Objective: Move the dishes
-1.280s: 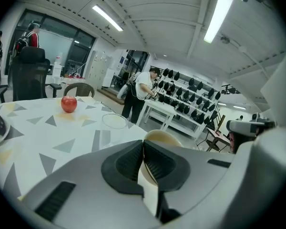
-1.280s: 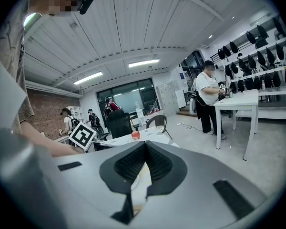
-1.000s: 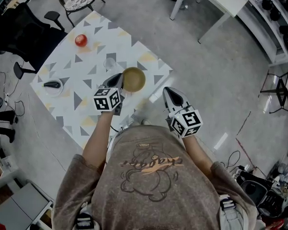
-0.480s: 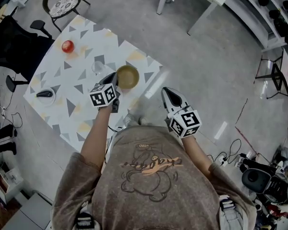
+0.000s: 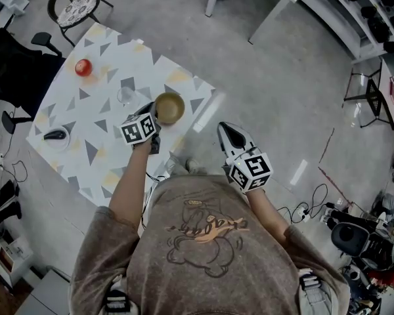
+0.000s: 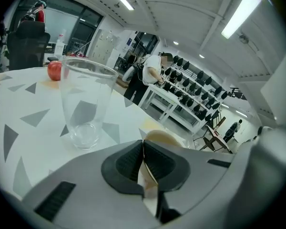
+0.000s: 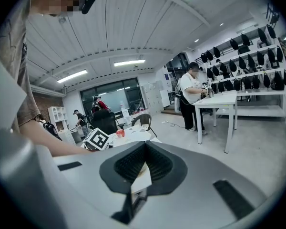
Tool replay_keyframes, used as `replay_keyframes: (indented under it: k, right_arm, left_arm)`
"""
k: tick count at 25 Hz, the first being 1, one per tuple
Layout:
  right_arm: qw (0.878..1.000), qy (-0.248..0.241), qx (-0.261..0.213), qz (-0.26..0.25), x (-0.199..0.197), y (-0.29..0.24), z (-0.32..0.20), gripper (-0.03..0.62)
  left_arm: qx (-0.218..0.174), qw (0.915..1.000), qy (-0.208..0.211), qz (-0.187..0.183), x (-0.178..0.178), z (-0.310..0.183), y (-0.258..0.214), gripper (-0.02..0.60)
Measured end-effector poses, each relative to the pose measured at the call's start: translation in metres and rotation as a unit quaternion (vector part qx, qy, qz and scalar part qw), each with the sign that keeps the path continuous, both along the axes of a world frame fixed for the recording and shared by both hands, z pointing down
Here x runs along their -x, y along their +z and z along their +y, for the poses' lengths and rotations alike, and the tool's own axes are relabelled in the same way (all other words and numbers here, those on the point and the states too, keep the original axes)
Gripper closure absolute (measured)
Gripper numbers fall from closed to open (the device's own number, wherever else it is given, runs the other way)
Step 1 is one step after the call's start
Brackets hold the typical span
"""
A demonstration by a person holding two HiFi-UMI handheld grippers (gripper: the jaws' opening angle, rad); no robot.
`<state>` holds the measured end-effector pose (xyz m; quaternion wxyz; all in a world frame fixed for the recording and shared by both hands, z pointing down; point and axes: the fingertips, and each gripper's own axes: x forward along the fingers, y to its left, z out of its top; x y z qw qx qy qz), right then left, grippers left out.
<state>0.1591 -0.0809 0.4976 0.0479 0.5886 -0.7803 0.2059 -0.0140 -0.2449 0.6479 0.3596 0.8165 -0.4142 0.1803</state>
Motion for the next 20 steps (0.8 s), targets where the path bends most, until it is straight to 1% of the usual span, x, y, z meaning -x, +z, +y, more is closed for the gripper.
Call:
replay_keyframes:
  k: [4, 9, 14, 20]
  right_arm:
    - [1.0, 0.002, 0.003, 0.0, -0.001, 0.001, -0.001, 0.591]
    - [1.0, 0.001, 0.005, -0.001, -0.001, 0.003, -0.004, 0.591]
    - [1.0, -0.004, 0.005, -0.003, 0.001, 0.003, -0.008, 0.591]
    - [1.0, -0.012, 0.003, -0.006, 0.002, 0.002, -0.011, 0.591]
  left_arm:
    - [0.01, 0.9999, -0.008, -0.002, 0.001, 0.0, 0.008, 0.557]
    - [0.01, 0.9999, -0.01, -0.001, 0.002, -0.001, 0.009, 0.555]
    - [0.0, 1.0, -0.003, -0.005, -0.001, 0.0, 0.006, 0.554]
    - [-0.026, 0.9996, -0.001, -0.008, 0.0, -0.003, -0.008, 0.554]
